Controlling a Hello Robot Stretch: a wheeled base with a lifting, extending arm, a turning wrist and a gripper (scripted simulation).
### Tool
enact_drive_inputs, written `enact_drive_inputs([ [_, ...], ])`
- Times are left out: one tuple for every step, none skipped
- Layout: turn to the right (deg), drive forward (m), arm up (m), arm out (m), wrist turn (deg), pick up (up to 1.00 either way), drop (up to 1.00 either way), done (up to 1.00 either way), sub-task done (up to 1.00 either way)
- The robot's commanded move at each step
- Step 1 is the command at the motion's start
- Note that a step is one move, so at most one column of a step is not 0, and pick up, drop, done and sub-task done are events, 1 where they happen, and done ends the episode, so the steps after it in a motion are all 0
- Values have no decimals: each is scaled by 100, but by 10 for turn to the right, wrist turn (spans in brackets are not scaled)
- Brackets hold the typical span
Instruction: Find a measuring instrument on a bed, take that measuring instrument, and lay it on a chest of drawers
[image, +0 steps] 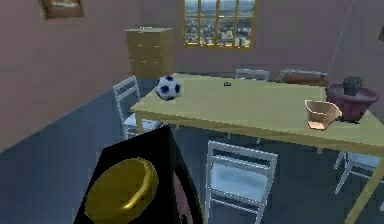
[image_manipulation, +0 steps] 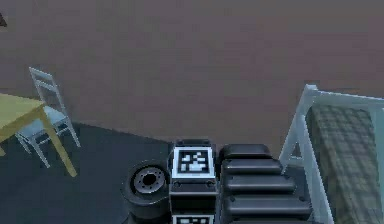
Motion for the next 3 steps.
enact_drive_inputs([
  [-210, 0, 0, 0, 0, 0, 0, 0, 0],
  [0, 55, 0, 0, 0, 0, 0, 0, 0],
  [-210, 0, 0, 0, 0, 0, 0, 0, 0],
])
